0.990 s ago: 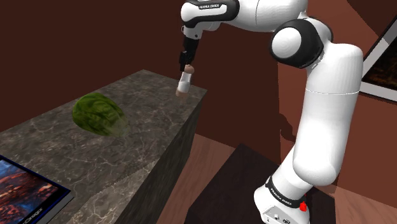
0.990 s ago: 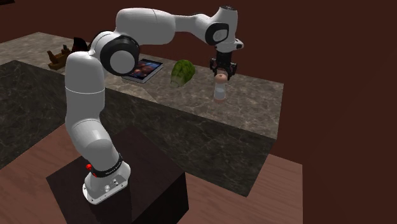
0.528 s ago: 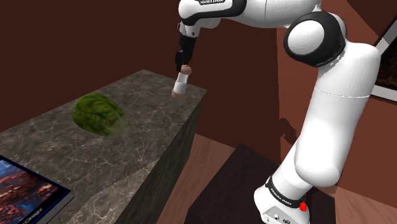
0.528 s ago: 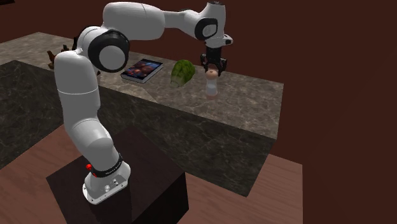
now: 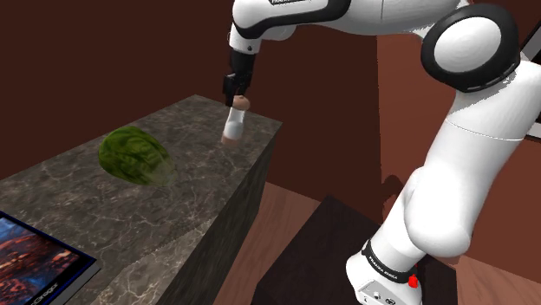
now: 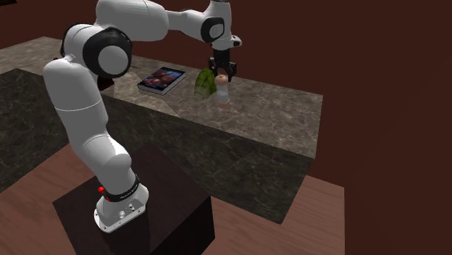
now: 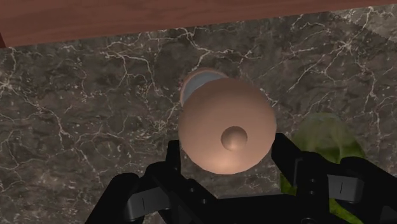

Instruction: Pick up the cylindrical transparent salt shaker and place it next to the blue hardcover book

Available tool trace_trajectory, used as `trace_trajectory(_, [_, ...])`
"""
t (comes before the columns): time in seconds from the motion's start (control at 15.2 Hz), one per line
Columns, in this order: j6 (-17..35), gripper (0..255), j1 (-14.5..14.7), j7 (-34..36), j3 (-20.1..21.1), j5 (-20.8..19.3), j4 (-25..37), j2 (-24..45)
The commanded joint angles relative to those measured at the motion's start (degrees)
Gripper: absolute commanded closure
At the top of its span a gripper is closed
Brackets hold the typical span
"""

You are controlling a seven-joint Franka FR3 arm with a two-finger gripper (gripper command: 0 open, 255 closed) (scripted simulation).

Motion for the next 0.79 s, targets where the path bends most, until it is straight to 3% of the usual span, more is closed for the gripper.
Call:
trace_trajectory(0.0, [0.5, 255, 1.4, 2.5, 1.0, -0.4, -1.9, -1.4])
trace_trajectory(0.73, [1.9, 255, 9.1, 17.3, 7.5, -2.0, -7.1, -5.5])
